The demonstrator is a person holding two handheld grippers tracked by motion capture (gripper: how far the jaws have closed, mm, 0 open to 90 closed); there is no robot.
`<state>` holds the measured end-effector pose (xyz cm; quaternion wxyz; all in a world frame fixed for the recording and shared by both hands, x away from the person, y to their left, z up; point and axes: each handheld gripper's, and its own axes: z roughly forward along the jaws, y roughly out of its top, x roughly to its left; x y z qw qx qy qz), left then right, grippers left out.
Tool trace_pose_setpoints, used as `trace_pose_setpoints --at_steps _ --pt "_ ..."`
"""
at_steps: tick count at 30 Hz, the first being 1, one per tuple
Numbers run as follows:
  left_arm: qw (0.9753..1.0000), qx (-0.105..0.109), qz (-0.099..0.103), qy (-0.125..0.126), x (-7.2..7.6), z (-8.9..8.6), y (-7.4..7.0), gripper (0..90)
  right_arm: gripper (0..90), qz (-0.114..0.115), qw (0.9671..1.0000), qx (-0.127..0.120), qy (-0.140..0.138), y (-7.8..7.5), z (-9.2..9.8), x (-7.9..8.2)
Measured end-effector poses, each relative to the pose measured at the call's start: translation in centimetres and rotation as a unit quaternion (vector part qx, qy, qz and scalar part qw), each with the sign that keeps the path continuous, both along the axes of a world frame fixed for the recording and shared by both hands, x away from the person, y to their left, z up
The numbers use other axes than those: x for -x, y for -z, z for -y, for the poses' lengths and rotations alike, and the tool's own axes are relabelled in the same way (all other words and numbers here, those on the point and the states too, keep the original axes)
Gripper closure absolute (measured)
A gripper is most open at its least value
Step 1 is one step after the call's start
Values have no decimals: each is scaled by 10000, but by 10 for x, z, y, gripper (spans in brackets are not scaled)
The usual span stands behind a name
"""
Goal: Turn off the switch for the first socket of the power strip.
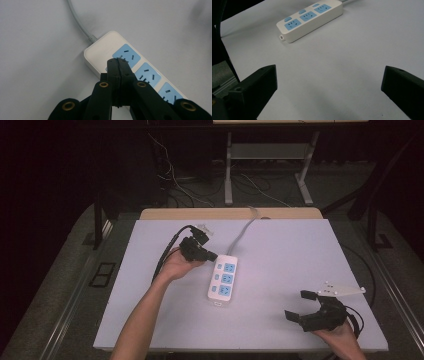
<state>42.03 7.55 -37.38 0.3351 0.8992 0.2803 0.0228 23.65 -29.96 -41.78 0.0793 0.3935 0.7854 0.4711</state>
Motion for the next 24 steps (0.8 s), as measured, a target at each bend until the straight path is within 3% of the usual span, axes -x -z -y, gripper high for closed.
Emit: trace_pose_setpoints --at_steps 24 --pt "9995 -136 -239 126 -10 12 23 893 2 -34 9999 125 -34 1 -1 0"
